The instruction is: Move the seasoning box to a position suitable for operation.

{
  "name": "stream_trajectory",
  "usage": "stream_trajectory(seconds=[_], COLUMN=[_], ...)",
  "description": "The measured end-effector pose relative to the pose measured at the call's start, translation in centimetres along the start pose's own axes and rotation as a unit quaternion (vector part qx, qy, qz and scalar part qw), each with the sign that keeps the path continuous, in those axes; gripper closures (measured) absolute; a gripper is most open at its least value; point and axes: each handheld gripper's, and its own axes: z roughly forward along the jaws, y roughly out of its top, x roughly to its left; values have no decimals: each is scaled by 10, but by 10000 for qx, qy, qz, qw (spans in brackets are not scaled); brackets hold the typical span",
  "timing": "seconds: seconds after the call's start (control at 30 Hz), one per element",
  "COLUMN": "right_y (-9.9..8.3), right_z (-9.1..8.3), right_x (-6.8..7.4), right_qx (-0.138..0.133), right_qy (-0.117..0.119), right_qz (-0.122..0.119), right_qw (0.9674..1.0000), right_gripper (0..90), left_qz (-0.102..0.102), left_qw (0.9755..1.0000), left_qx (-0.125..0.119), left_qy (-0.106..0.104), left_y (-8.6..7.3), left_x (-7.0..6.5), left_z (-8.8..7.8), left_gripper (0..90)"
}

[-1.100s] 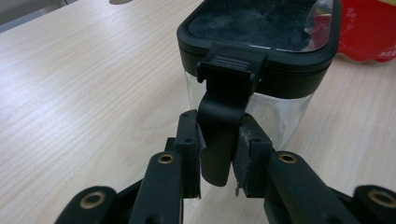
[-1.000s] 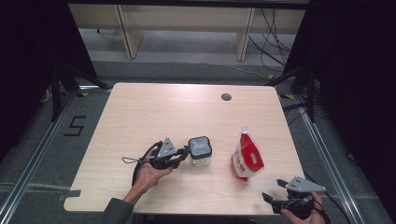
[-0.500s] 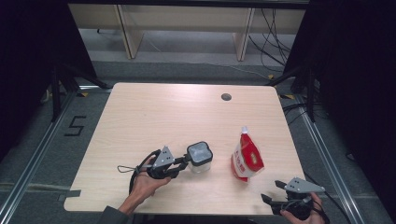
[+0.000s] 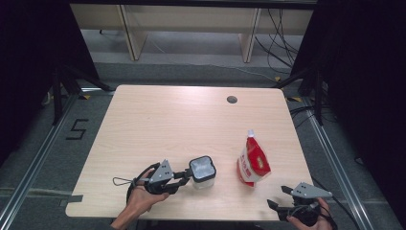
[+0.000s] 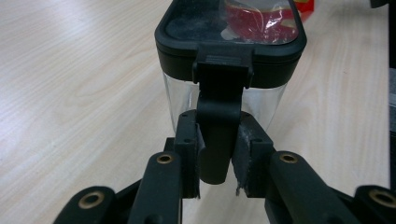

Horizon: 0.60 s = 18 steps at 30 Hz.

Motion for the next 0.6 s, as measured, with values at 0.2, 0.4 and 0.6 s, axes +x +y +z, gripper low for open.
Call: stream_trajectory(seconds=[0.2, 0.4, 0.6], right_y=[0, 1, 0], right_z=[2, 1, 2], right_x=[-1, -1, -2], right_qx=[-36, 28, 32], right_qy=[68, -6, 47], right_qz=[-26, -137, -170], right_qw=[10000, 9999, 9998], right_gripper=[254, 254, 254], left_qz=[103, 47, 210], left_qw=[9998, 9997, 9991], left_qx=[20, 43, 83], left_qy=[-163, -250, -373], left_y=[-4, -5, -6], left_x=[-5, -8, -7], left_z=[-5, -8, -11], left_gripper=[725, 725, 725])
